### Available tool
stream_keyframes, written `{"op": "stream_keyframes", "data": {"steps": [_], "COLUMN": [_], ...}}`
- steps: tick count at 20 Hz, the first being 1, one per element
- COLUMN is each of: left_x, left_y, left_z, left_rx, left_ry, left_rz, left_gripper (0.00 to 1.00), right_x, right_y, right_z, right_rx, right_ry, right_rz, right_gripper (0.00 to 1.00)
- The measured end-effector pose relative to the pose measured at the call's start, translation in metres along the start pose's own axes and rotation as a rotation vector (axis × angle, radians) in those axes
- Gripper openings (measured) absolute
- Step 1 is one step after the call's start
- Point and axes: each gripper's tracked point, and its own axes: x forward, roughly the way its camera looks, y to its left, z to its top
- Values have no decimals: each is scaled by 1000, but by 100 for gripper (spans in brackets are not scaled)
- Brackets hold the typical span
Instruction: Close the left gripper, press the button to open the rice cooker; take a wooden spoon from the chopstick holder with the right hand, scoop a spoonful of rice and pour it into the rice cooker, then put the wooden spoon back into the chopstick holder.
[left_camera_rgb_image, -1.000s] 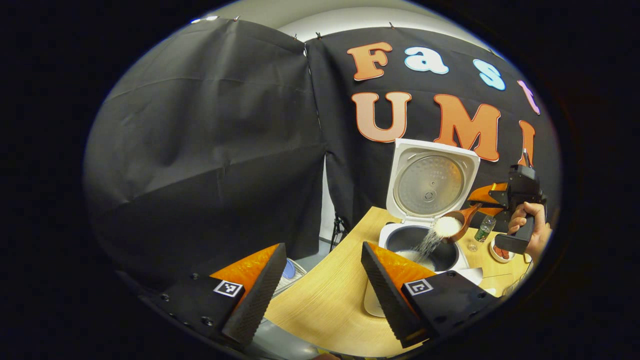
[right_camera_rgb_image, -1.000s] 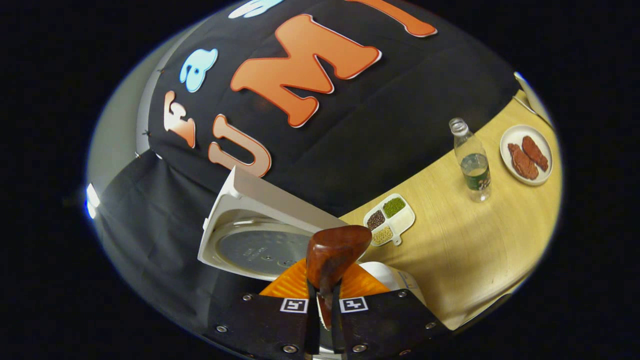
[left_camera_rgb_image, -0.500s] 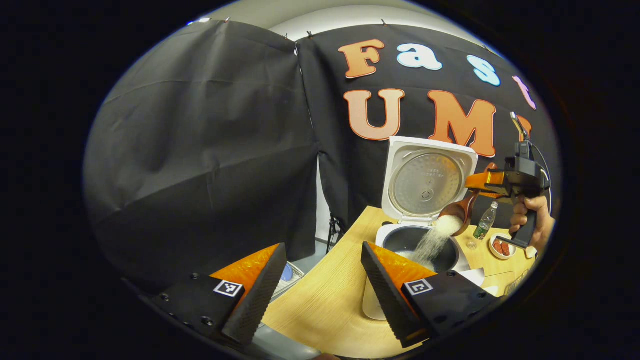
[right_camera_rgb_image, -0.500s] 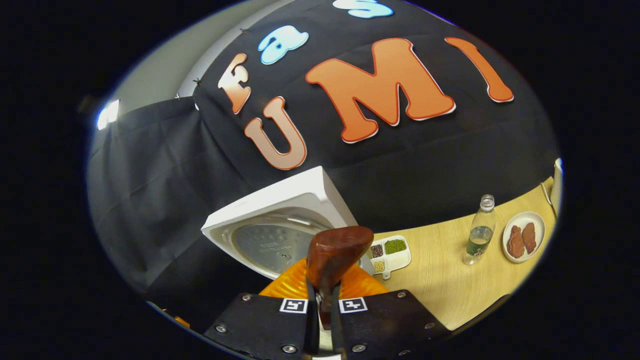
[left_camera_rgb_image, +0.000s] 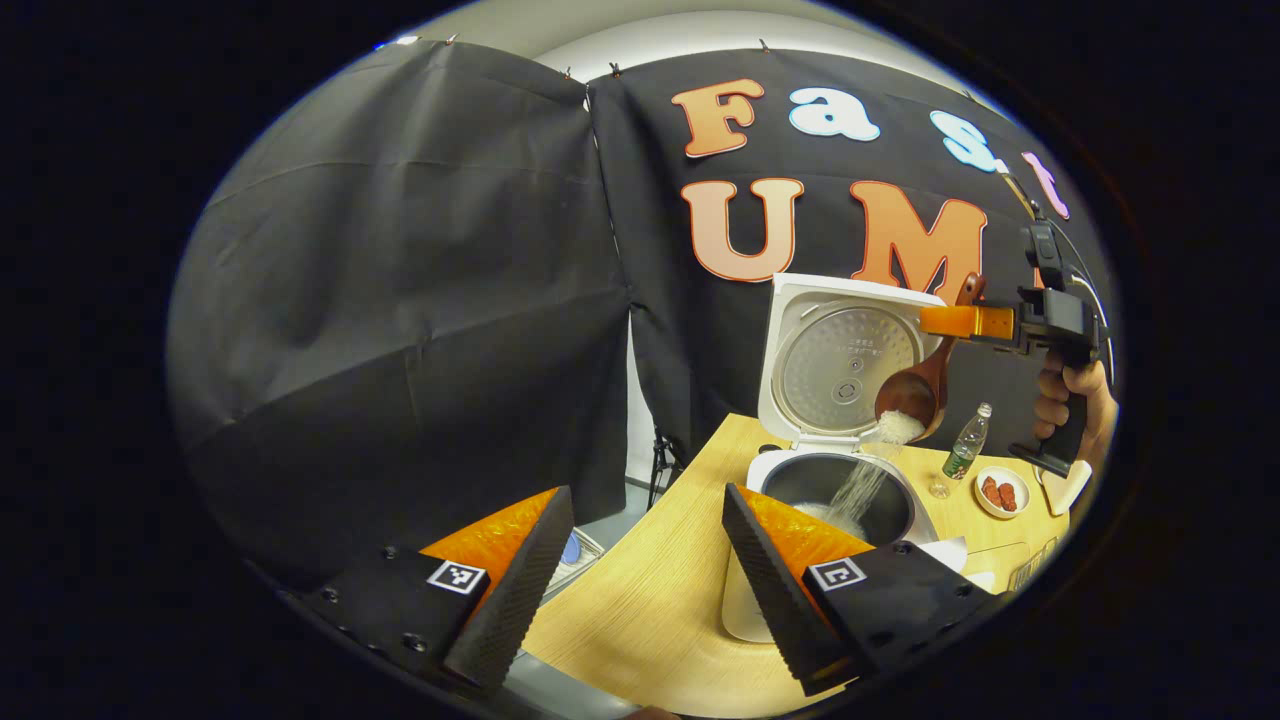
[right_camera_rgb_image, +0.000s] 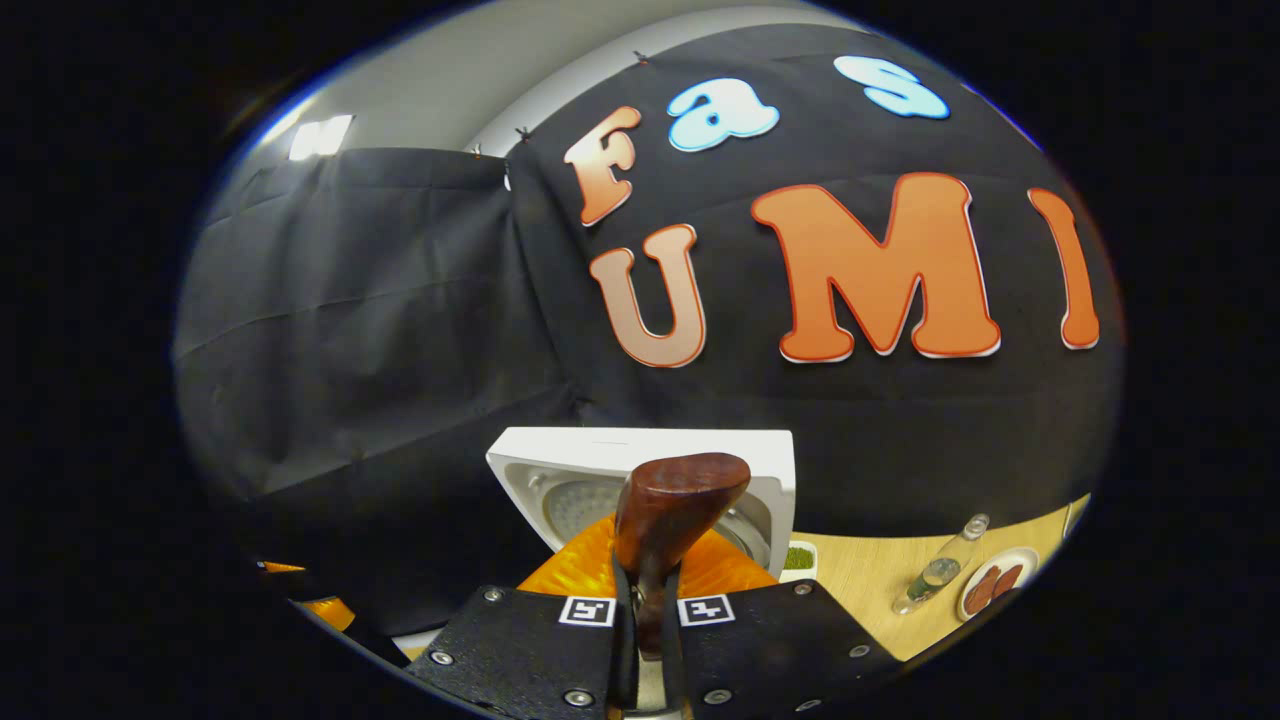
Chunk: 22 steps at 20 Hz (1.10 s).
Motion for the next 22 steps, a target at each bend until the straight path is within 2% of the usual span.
{"op": "stream_keyframes", "data": {"steps": [4, 5, 6, 7, 10, 11, 12, 14, 16, 18, 19, 20, 22], "left_x": [-2, -2, -3, -4, -5, -4, -4, -7, -8, -8, -7, -7, -10], "left_y": [4, 6, 6, 7, 8, 8, 7, 6, 3, -4, -8, -12, -23], "left_z": [2, 3, 4, 3, 5, 6, 6, 4, 2, -1, -3, -4, -6], "left_rx": [3, 4, 5, 6, 7, 7, 7, 9, 7, 3, 0, -5, -13], "left_ry": [-9, -12, -15, -16, -20, -22, -23, -23, -18, -11, -5, 0, 6], "left_rz": [8, 9, 8, 9, 11, 12, 11, 10, 4, -5, -11, -18, -35], "left_gripper": [97, 100, 97, 100, 97, 100, 97, 100, 100, 100, 96, 100, 100], "right_x": [-6, -8, -8, -8, -16, -17, -16, -18, -20, -30, -35, -42, -57], "right_y": [18, 22, 28, 34, 47, 50, 50, 45, 35, 11, -3, -18, -56], "right_z": [35, 44, 51, 57, 66, 65, 62, 51, 28, 0, -15, -28, -50], "right_rx": [-170, -207, -240, -271, -337, -344, -340, -296, -189, -29, 55, 137, 285], "right_ry": [-87, -109, -130, -149, -190, -190, -186, -154, -103, -44, -9, 22, 61], "right_rz": [22, 26, 31, 39, 54, 59, 61, 57, 41, 7, -10, -31, -85], "right_gripper": [8, 8, 8, 8, 8, 8, 8, 8, 8, 8, 9, 8, 8]}}
